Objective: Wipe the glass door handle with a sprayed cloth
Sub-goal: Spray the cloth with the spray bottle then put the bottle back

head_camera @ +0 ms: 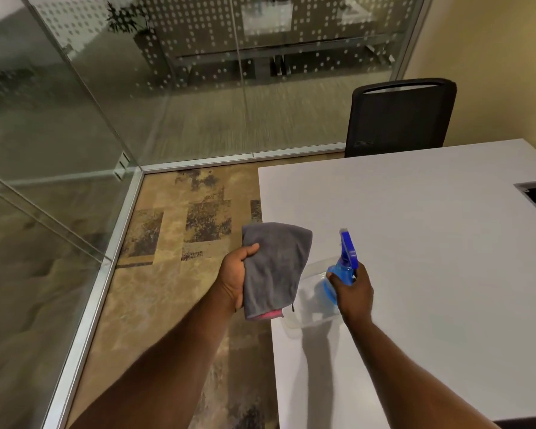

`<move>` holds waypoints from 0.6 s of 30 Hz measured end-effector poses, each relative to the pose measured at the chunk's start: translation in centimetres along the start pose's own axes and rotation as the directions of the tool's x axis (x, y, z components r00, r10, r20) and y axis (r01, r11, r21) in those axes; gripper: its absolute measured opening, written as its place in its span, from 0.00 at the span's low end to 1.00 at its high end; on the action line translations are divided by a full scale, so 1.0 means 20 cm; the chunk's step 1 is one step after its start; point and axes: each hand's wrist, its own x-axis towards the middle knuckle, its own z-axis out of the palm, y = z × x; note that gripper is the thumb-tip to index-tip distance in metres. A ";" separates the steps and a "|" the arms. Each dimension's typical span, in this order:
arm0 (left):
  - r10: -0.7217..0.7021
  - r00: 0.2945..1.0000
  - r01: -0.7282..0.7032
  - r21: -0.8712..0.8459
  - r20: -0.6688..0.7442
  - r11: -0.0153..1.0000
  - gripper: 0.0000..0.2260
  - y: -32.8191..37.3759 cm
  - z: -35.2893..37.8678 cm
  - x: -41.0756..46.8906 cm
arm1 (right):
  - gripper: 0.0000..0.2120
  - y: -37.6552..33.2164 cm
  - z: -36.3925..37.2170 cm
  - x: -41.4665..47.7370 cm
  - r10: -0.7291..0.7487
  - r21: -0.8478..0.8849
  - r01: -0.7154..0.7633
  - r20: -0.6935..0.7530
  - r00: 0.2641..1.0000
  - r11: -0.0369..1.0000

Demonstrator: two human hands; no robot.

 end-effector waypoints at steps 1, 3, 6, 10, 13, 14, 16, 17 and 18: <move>0.005 1.000 -0.005 0.000 -0.001 1.000 0.19 -0.01 0.00 0.01 | 0.20 0.00 0.01 0.01 0.001 -0.008 -0.001 -0.003 1.000 1.000; 0.014 1.000 -0.014 -0.010 0.005 1.000 0.19 -0.02 -0.01 0.03 | 0.15 0.00 0.02 0.03 0.002 -0.015 -0.002 -0.011 1.000 1.000; 0.013 1.000 -0.012 -0.014 0.012 1.000 0.18 -0.03 -0.02 0.05 | 0.12 0.01 0.02 0.03 0.003 -0.027 -0.004 -0.014 1.000 1.000; 0.027 0.999 -0.026 -0.021 0.035 0.999 0.15 0.00 0.01 0.04 | 0.11 0.00 0.00 0.00 -0.002 -0.024 0.001 -0.021 1.000 1.000; 0.044 0.998 -0.044 -0.007 0.035 0.999 0.16 0.04 0.03 0.01 | 0.13 -0.03 -0.03 -0.02 -0.003 -0.026 0.002 -0.046 0.999 1.000; 0.060 0.998 -0.060 -0.004 0.028 0.998 0.17 0.06 0.03 0.00 | 0.14 -0.04 -0.03 -0.02 -0.007 -0.026 0.006 -0.046 0.999 1.000; 0.106 0.994 -0.106 0.001 0.019 0.994 0.22 0.11 0.03 -0.02 | 0.14 -0.09 -0.04 -0.04 -0.035 -0.024 0.034 -0.029 0.999 0.999; 0.130 0.991 -0.130 0.003 0.019 0.991 0.24 0.13 0.04 -0.04 | 0.13 -0.13 -0.05 -0.05 -0.053 -0.023 0.052 -0.017 0.998 0.998; 0.151 0.988 -0.151 0.003 0.021 0.989 0.26 0.16 0.04 -0.06 | 0.13 -0.16 -0.05 -0.05 -0.070 -0.019 0.070 -0.006 0.998 0.997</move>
